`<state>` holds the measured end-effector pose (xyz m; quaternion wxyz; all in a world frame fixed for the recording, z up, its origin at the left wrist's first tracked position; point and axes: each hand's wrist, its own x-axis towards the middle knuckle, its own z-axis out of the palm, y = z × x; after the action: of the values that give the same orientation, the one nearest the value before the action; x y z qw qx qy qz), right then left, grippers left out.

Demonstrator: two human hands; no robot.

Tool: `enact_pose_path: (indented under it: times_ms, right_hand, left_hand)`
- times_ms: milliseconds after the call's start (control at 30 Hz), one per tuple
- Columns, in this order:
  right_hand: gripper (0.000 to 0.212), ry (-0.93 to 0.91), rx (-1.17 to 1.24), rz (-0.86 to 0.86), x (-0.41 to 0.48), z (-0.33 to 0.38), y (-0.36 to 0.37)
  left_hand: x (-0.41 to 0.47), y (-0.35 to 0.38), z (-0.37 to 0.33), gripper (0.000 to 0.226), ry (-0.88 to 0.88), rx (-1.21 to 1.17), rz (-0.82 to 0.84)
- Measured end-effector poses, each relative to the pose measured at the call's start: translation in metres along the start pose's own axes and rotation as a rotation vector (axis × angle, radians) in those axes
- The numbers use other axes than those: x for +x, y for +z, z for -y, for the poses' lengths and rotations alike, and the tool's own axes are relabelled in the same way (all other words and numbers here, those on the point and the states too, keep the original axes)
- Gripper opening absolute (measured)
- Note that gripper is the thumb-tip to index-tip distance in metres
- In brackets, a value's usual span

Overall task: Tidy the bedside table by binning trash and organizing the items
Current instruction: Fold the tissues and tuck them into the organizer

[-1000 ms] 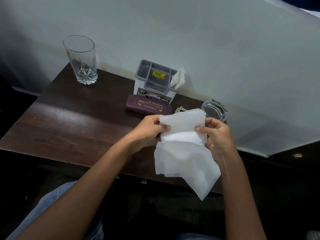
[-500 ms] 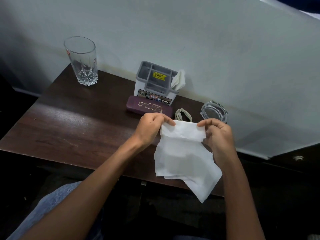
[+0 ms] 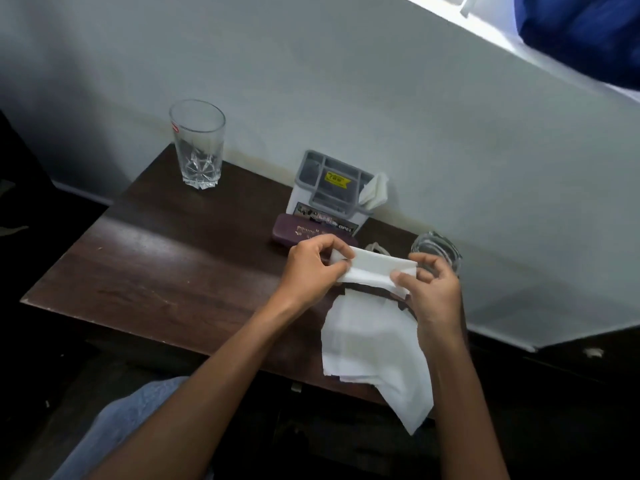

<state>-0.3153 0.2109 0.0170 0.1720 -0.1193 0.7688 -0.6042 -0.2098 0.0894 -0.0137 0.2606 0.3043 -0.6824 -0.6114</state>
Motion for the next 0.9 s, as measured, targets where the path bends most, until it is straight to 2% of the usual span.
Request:
enact_pose_path:
  times_ms: [133, 233, 367, 467, 633, 900]
  right_hand:
    - [0.034, -0.233, -0.072, -0.059, 0.017, 0.031, 0.02]
    - [0.032, -0.463, -0.25, -0.094, 0.05, 0.079, 0.043]
    - [0.035, -0.658, -0.564, -0.12, 0.093, 0.119, 0.077]
    - [0.042, -0.696, -0.783, -0.103, 0.113, 0.124, 0.098]
    - [0.045, -0.761, -1.062, 0.026, 0.125, 0.117, 0.116]
    - [0.044, -0.756, -1.193, 0.134, 0.133, 0.091, 0.131]
  left_hand:
    - [0.005, -0.006, 0.002, 0.024, 0.034, -0.139, -0.202]
    - [0.007, -0.013, 0.003, 0.014, 0.009, -0.233, -0.33]
    - [0.008, -0.012, -0.003, 0.023, -0.057, -0.35, -0.293]
    - [0.007, -0.011, -0.005, 0.023, -0.094, -0.418, -0.267]
    - [0.008, -0.01, -0.004, 0.018, -0.148, -0.456, -0.266]
    - [0.006, -0.006, -0.004, 0.016, -0.177, -0.44, -0.225]
